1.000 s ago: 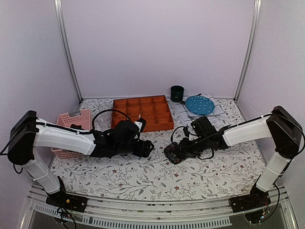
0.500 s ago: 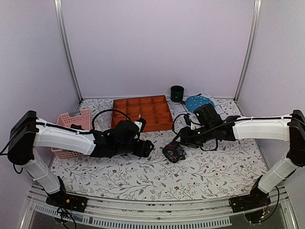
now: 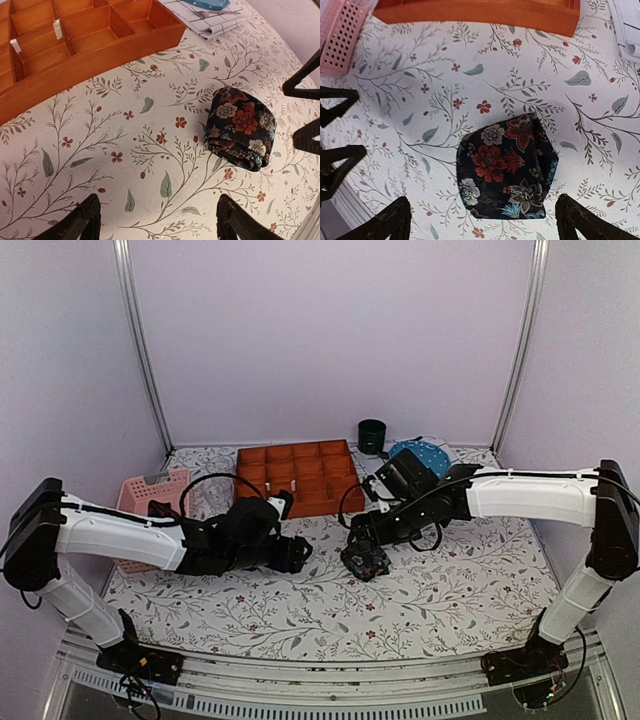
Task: Roll the ties
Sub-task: Adjust the tie at the center of the board.
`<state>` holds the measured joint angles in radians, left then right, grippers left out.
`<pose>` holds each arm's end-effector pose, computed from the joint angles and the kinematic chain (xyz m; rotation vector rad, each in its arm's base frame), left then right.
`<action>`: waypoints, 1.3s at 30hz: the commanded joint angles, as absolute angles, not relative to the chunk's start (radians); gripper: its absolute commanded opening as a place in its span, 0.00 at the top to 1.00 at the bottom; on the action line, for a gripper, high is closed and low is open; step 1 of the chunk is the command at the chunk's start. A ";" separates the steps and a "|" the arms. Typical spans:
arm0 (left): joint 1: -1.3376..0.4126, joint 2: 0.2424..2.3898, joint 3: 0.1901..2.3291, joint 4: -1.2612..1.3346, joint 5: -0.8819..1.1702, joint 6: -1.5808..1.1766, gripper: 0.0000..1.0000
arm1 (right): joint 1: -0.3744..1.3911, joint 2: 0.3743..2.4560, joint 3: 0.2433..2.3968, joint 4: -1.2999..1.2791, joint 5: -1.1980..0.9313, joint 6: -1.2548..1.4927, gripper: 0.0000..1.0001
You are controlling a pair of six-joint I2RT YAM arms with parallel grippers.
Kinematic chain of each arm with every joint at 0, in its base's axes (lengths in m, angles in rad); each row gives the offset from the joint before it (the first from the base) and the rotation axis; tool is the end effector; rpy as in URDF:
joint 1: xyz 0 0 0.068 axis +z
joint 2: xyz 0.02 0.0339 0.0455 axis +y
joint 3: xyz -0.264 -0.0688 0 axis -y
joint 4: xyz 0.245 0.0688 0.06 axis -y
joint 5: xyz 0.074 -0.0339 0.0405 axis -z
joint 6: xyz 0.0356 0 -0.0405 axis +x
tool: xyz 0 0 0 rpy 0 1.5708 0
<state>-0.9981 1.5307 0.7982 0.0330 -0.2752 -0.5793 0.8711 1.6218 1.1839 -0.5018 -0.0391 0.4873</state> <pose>0.1786 -0.2591 0.1884 0.3317 2.2708 -0.5328 0.2214 0.2652 0.2391 -0.5152 2.5640 0.5761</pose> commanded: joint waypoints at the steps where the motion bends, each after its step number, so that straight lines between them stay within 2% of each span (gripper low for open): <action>1: -0.986 1.485 0.754 0.051 -0.288 -0.602 0.22 | 0.874 1.747 1.238 -0.616 -0.019 0.360 0.00; 15: -0.979 1.427 0.684 0.062 -0.290 -0.615 0.22 | 0.854 1.886 1.325 -0.621 -0.096 0.297 0.00; 28: -0.973 1.438 0.683 0.072 -0.273 -0.613 0.22 | 0.849 1.982 1.340 -0.649 -0.075 0.257 0.00; 32: -0.971 1.442 0.685 0.070 -0.272 -0.612 0.22 | 0.845 1.997 1.336 -0.645 -0.070 0.249 0.06; 39: -0.968 1.446 0.688 0.067 -0.270 -0.613 0.22 | 0.834 2.012 1.333 -0.643 -0.077 0.234 0.25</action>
